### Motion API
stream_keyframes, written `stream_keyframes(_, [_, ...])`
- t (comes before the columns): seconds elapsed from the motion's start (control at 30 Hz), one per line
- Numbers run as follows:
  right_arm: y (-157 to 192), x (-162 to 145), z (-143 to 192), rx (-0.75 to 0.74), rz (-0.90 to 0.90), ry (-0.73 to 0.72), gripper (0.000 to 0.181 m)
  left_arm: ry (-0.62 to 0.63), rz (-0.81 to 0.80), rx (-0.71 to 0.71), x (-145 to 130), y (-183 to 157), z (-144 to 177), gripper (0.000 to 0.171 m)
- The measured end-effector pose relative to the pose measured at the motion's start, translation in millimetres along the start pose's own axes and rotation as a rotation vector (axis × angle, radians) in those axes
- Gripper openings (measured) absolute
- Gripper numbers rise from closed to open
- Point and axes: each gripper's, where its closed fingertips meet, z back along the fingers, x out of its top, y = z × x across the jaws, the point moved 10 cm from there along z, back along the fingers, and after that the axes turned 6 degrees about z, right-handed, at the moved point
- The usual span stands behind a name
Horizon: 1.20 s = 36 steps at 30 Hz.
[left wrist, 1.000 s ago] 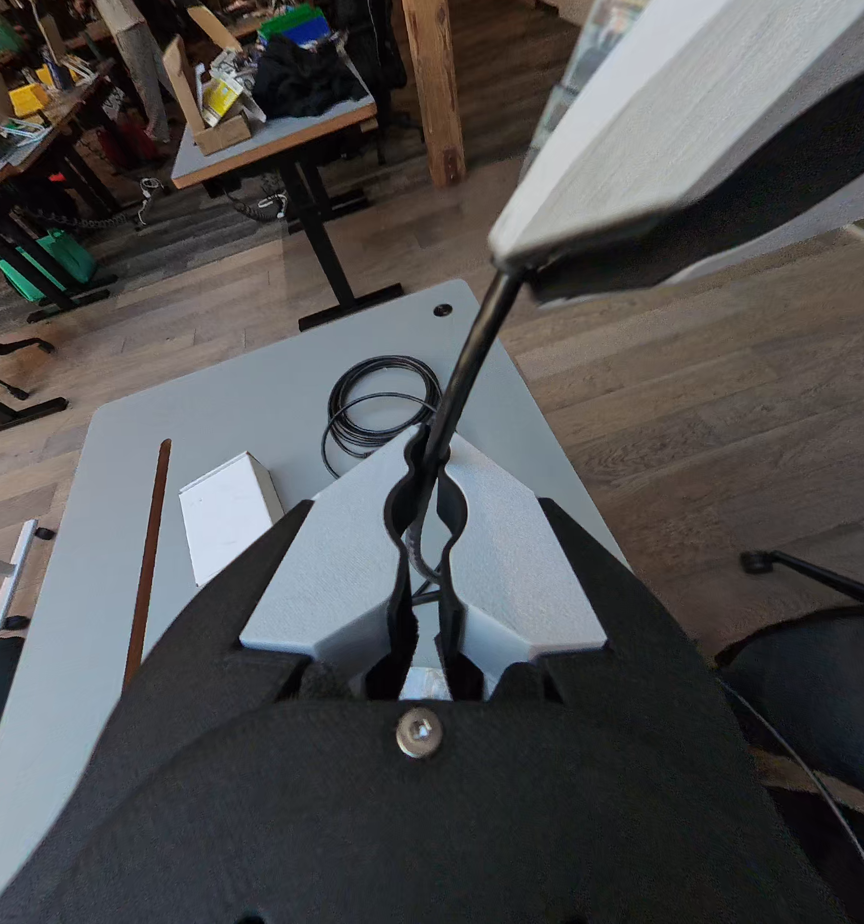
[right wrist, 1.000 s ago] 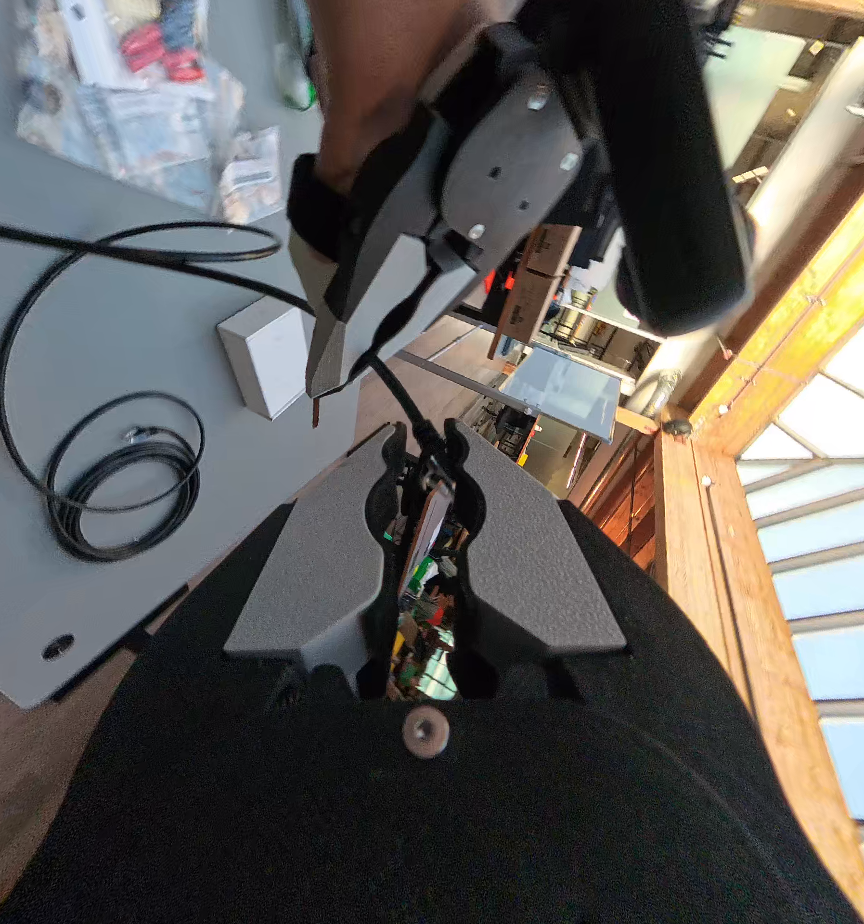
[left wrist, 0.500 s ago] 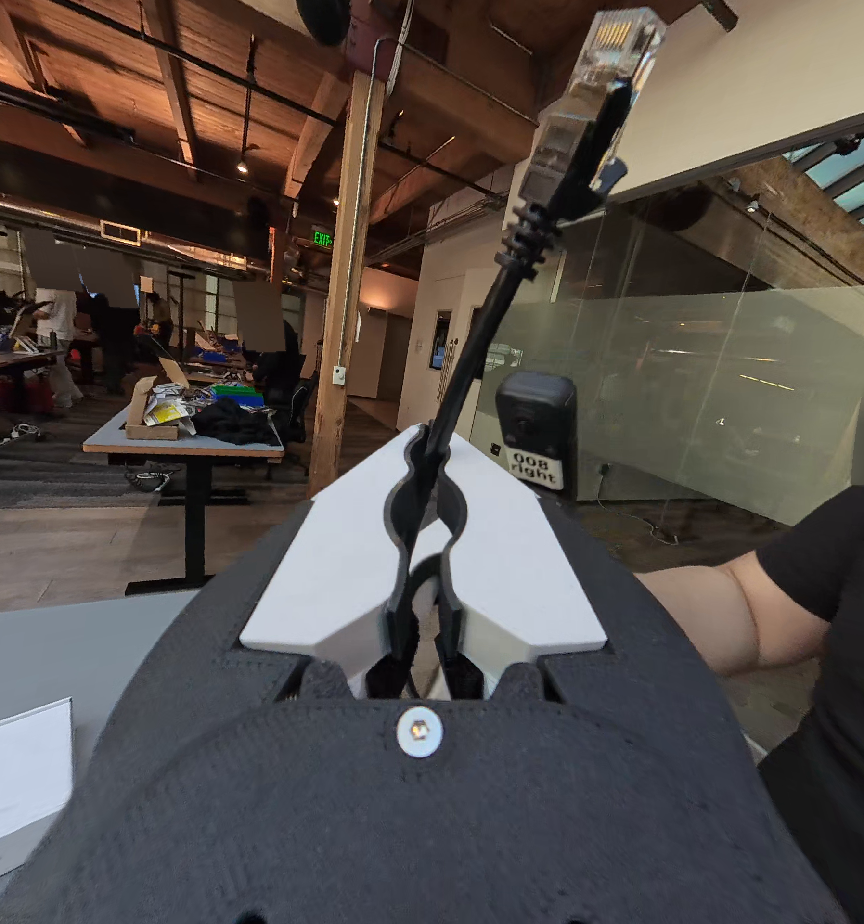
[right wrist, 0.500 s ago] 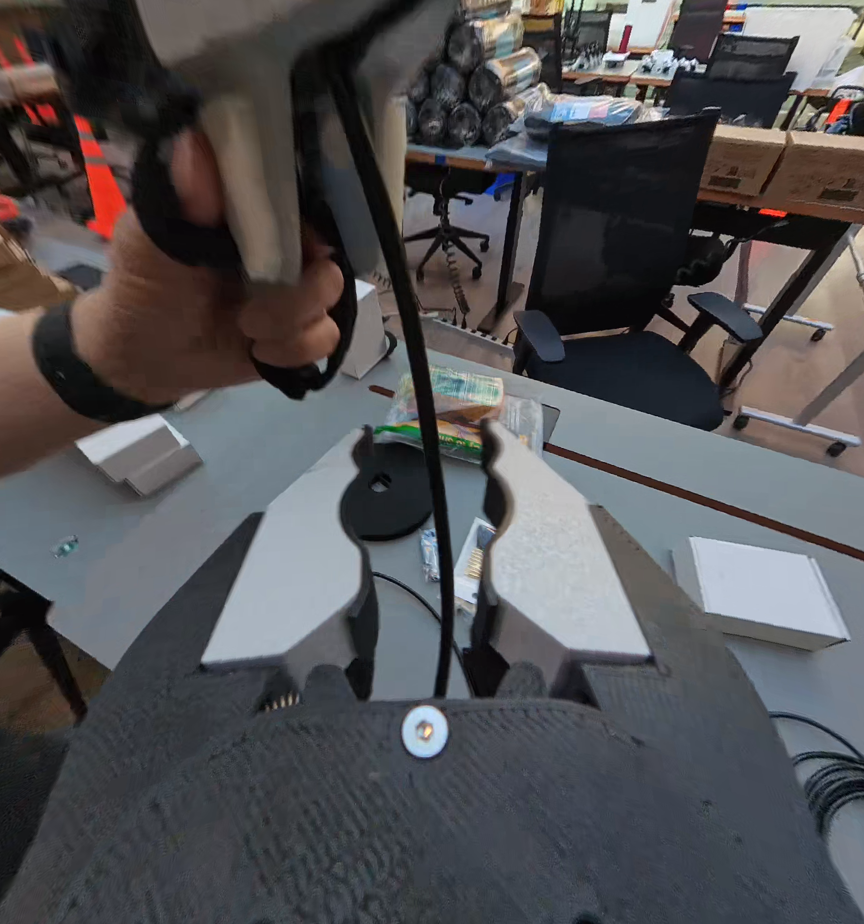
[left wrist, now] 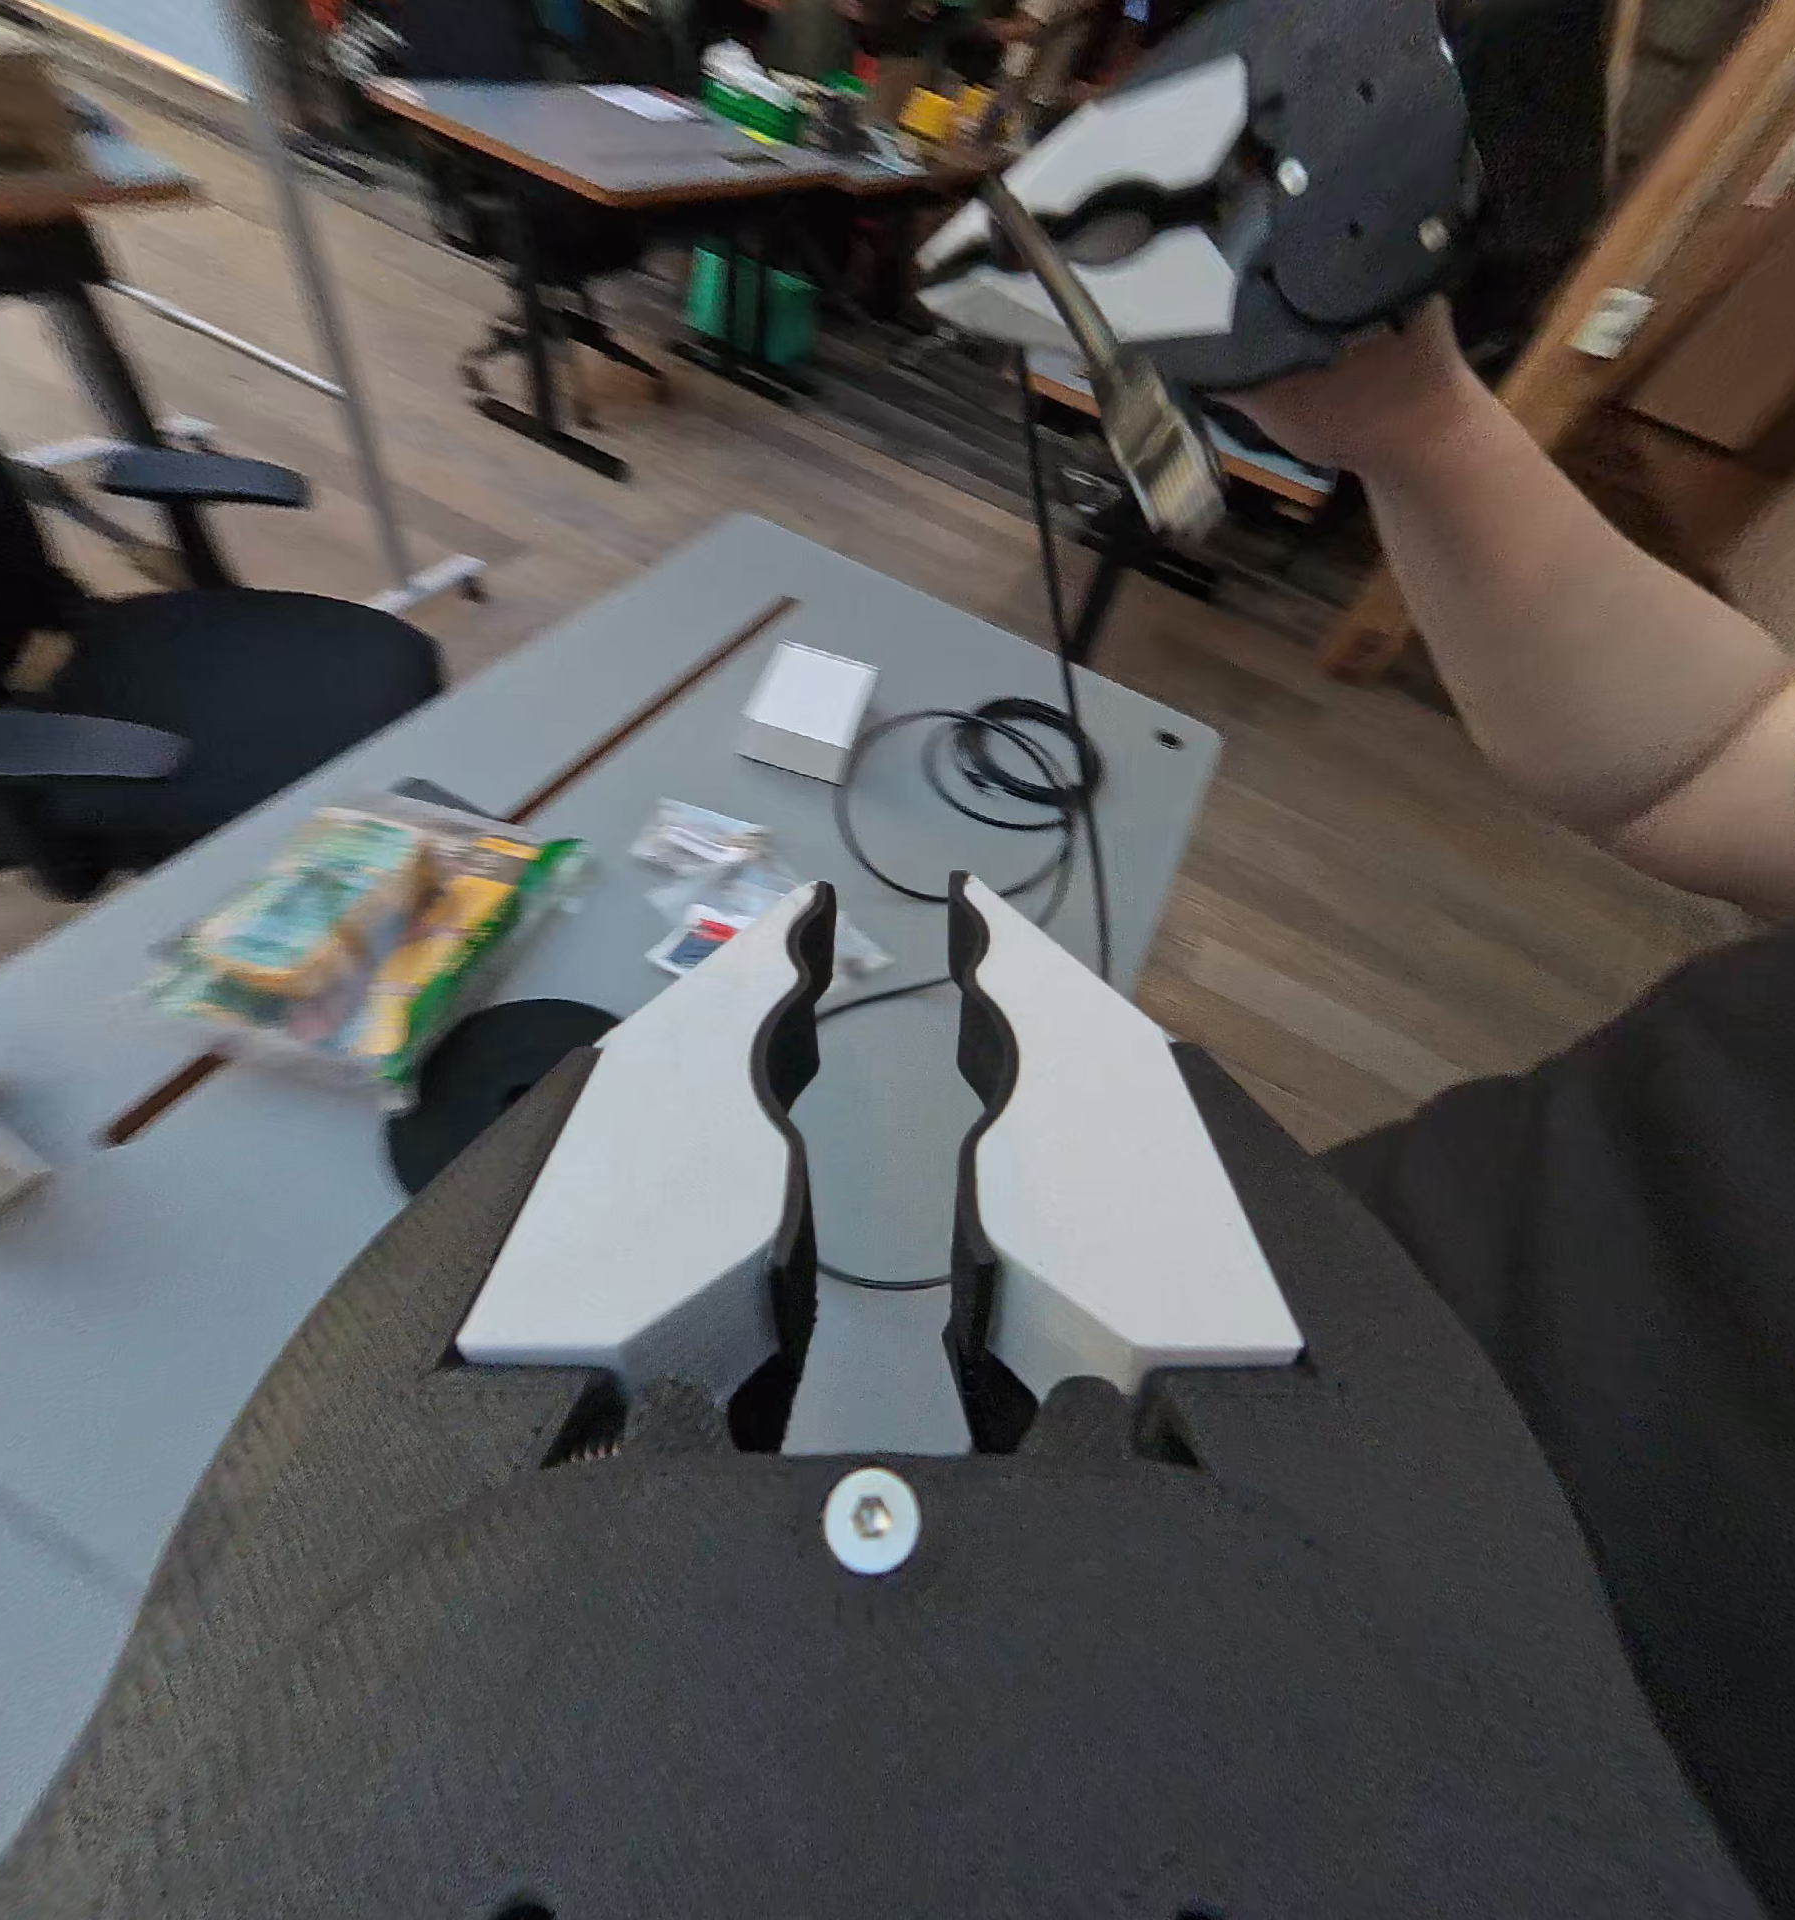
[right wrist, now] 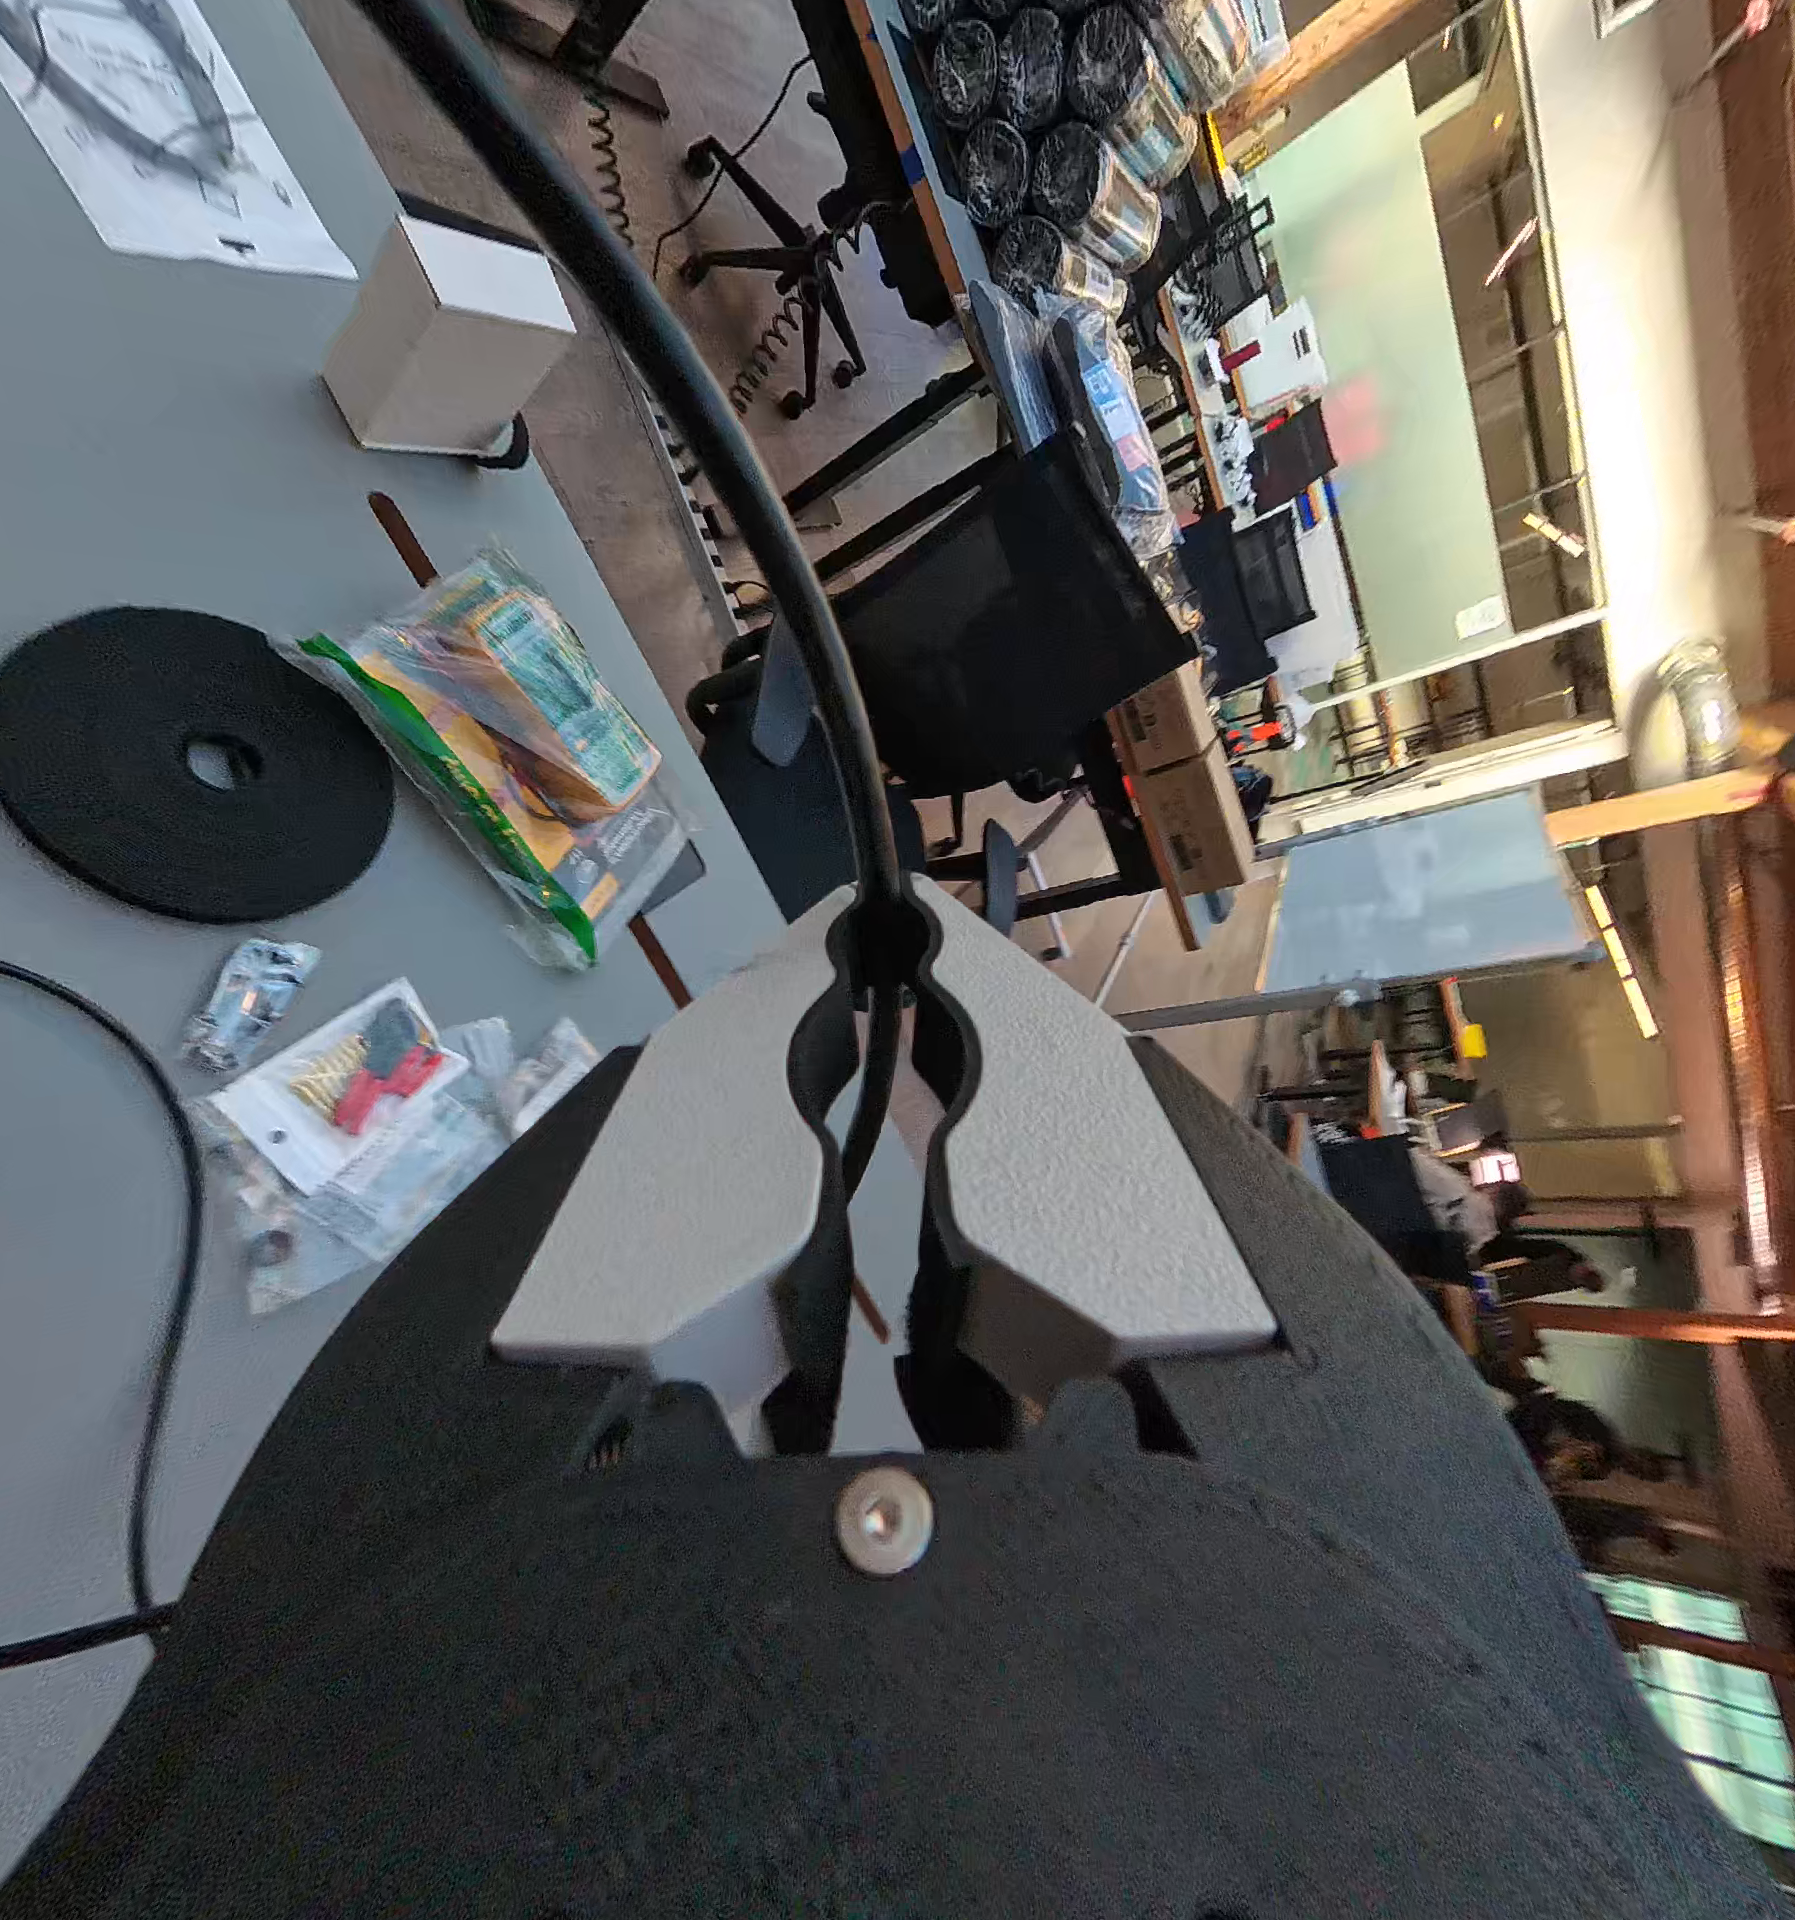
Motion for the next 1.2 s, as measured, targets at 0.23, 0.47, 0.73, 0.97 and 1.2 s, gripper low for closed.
stream_keyframes(0.23, [16.2, 62.9, -10.3, -0.027, 0.344, -0.101, 0.000, -0.016, 0.044, 0.019, 78.5, -32.8, 26.8, 0.073])
stream_keyframes(0.47, [35.5, 90.6, -7.4, -0.011, 0.440, -0.156, 0.000, 0.180, 0.405, -0.272, 32.6, -34.8, -52.9, 0.066])
stream_keyframes(0.73, [41.6, 78.9, -12.4, 0.087, 0.363, -0.101, 0.000, 0.340, 0.249, -0.176, 9.3, -22.7, -86.1, 0.013])
stream_keyframes(0.97, [30.9, 58.7, -17.9, 0.239, 0.125, -0.078, 0.000, 0.345, -0.114, -0.009, 26.5, -19.6, -105.6, 0.001])
stream_keyframes(1.2, [22.7, -24.3, -4.8, 0.277, -0.509, -0.181, 0.064, 0.159, -0.052, -0.055, 57.7, 1.7, -98.2, 0.000])
